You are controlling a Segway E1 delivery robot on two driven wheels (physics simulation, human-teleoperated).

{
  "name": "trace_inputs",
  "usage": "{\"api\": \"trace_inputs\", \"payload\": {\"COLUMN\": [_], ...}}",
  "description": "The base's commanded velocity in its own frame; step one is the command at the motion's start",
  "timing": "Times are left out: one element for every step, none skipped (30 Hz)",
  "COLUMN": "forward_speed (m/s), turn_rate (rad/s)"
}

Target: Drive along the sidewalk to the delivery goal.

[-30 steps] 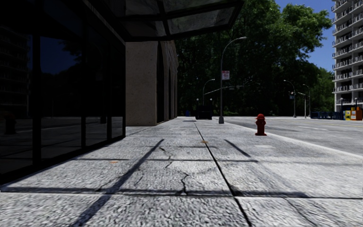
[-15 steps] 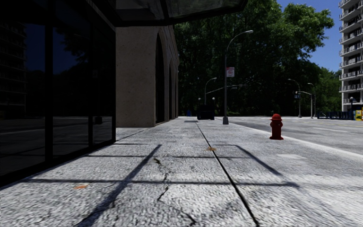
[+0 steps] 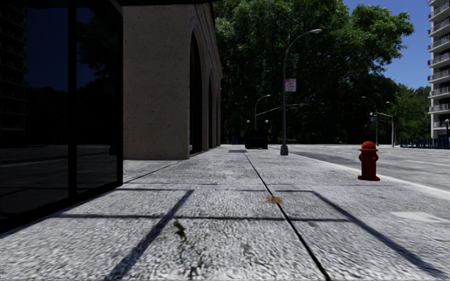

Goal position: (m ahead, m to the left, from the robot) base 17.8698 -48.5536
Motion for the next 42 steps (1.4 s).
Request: {"api": "trace_inputs", "payload": {"forward_speed": [2.00,2.00,2.00,2.00,2.00,2.00,2.00,2.00,2.00,2.00,2.00,2.00,2.00,2.00,2.00,2.00,2.00,2.00,2.00,2.00,2.00,2.00,2.00,2.00,2.00,2.00,2.00,2.00,2.00,2.00,2.00,2.00,2.00,2.00,2.00,2.00,2.00,2.00,2.00,2.00,2.00,2.00], "turn_rate": [0.00,0.00,0.00,0.00,0.00,0.00,0.00,0.00,0.00,0.00,0.00,0.00,0.00,0.00,0.00,0.00,0.00,0.00,0.00,0.00,0.00,0.00,0.00,0.00,0.00,0.00,0.00,0.00,0.00,0.00,0.00,0.00,0.00,0.00,0.00,0.00,0.00,0.00,0.00,0.00,0.00,0.00]}}
